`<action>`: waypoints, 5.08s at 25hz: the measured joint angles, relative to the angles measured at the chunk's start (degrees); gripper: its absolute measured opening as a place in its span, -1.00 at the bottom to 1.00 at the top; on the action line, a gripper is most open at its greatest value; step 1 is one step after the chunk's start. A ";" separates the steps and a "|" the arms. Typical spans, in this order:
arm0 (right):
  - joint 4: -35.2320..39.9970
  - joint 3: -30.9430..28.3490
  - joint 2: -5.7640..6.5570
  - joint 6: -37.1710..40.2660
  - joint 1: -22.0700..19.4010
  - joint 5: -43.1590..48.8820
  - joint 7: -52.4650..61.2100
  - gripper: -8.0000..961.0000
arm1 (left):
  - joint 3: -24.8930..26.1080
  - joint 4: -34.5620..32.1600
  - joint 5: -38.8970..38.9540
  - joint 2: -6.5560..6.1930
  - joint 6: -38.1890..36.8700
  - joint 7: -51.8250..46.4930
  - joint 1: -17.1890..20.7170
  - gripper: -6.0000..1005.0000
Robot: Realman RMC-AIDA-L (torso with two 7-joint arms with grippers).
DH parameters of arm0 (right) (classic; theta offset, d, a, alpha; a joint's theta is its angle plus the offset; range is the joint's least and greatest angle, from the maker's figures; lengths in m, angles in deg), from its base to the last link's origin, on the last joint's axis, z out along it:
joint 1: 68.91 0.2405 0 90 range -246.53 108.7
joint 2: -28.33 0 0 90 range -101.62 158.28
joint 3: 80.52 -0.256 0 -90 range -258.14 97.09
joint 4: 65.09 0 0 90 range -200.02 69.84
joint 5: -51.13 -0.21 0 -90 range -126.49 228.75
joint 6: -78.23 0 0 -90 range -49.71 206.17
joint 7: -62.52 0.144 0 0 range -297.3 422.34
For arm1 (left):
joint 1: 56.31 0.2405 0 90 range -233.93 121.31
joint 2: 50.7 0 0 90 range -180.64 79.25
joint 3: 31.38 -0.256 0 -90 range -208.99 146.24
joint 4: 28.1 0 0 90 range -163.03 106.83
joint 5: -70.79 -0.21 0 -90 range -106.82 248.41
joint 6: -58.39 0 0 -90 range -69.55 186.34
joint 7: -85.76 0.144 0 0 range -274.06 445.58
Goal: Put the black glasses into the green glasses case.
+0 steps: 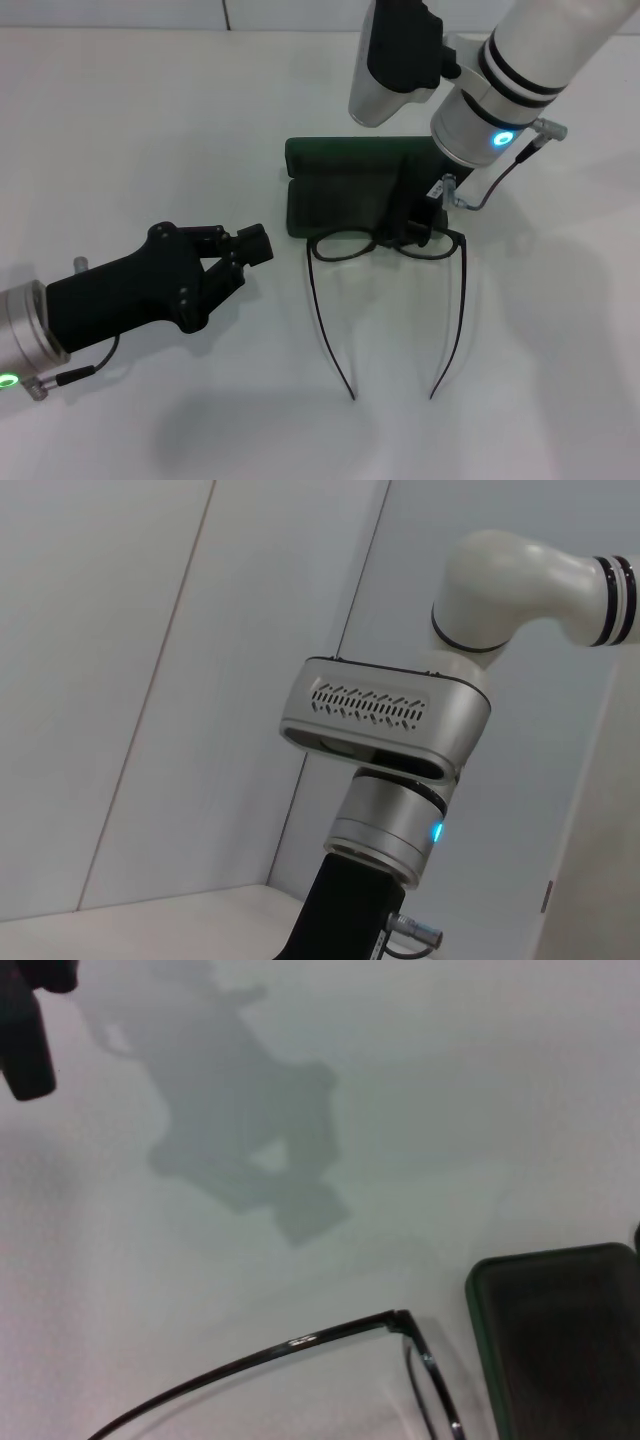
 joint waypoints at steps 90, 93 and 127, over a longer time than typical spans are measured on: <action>25.69 -62.08 -0.66 44.80 -48.96 -37.28 -29.87 -0.88 | -9.73 15.49 11.86 1.08 -17.48 8.14 -16.60 -0.91; 22.37 -59.54 -1.10 41.41 -46.40 -39.66 -34.49 -0.88 | -14.25 15.79 12.62 1.56 -17.46 9.53 -18.17 -0.91; 10.74 -22.19 -1.20 16.69 -37.53 -45.30 -51.30 -0.88 | -25.94 21.71 38.61 1.50 -6.87 6.44 -15.11 -0.91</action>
